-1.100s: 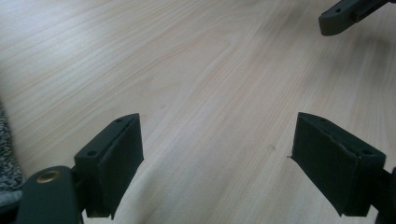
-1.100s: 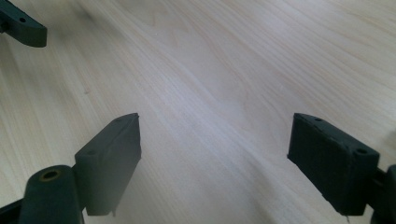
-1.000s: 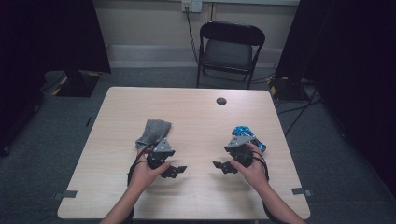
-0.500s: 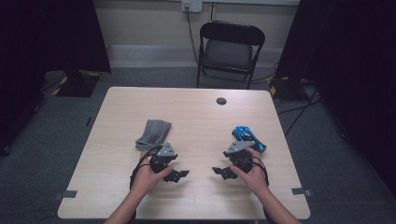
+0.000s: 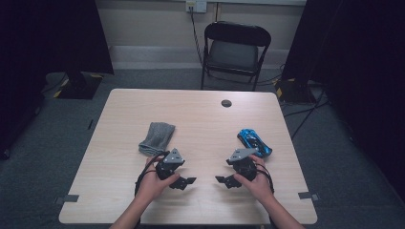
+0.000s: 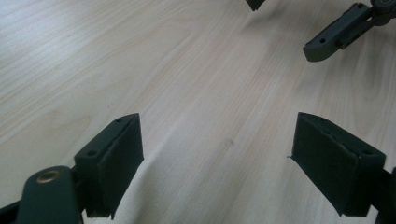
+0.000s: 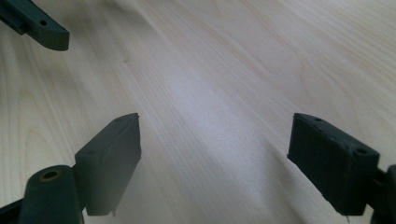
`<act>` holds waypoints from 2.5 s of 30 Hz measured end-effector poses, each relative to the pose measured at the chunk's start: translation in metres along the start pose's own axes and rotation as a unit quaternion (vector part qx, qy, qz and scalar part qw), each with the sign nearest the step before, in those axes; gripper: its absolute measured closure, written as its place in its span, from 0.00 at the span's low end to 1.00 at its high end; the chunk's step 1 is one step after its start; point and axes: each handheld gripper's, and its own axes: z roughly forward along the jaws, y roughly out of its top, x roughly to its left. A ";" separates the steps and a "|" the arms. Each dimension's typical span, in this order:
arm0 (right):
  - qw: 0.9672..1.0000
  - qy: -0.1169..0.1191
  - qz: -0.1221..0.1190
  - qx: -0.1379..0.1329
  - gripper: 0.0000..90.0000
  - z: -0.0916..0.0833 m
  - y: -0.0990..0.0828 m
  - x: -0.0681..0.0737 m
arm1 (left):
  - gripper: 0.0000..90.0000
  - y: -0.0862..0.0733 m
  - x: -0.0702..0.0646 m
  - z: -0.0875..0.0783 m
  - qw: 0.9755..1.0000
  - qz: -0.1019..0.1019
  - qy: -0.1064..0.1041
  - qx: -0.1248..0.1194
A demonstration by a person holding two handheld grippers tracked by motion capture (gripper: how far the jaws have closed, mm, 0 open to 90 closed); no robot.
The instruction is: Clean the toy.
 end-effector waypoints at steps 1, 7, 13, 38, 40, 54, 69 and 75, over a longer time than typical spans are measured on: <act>1.000 0.000 0.001 0.000 0.18 0.000 0.000 0.000 | 0.18 0.000 -0.001 0.001 1.000 0.001 -0.001 0.001; 1.000 0.001 0.003 0.000 0.18 -0.001 -0.004 0.002 | 0.18 0.000 -0.004 0.005 1.000 -0.001 -0.010 0.001; 1.000 0.004 0.001 0.003 0.18 0.000 -0.008 0.004 | 0.18 -0.001 -0.010 0.010 1.000 0.007 -0.015 0.009; 1.000 0.012 -0.011 0.008 0.18 0.000 -0.019 0.014 | 0.18 -0.004 -0.029 0.023 0.998 0.036 -0.036 0.032; 1.000 0.012 -0.014 0.007 0.17 0.000 -0.020 0.016 | 0.18 -0.004 -0.030 0.024 0.998 0.036 -0.038 0.034; 0.999 0.000 -0.046 -0.009 0.15 0.003 -0.026 0.022 | 0.14 -0.008 -0.032 0.028 0.997 0.071 -0.033 0.025; 0.999 0.001 -0.050 -0.008 0.14 0.003 -0.026 0.021 | 0.05 -0.007 -0.033 0.031 0.995 0.086 -0.025 0.038; 0.999 0.001 -0.050 -0.008 0.14 0.003 -0.025 0.021 | 0.03 -0.007 -0.034 0.032 0.995 0.083 -0.028 0.038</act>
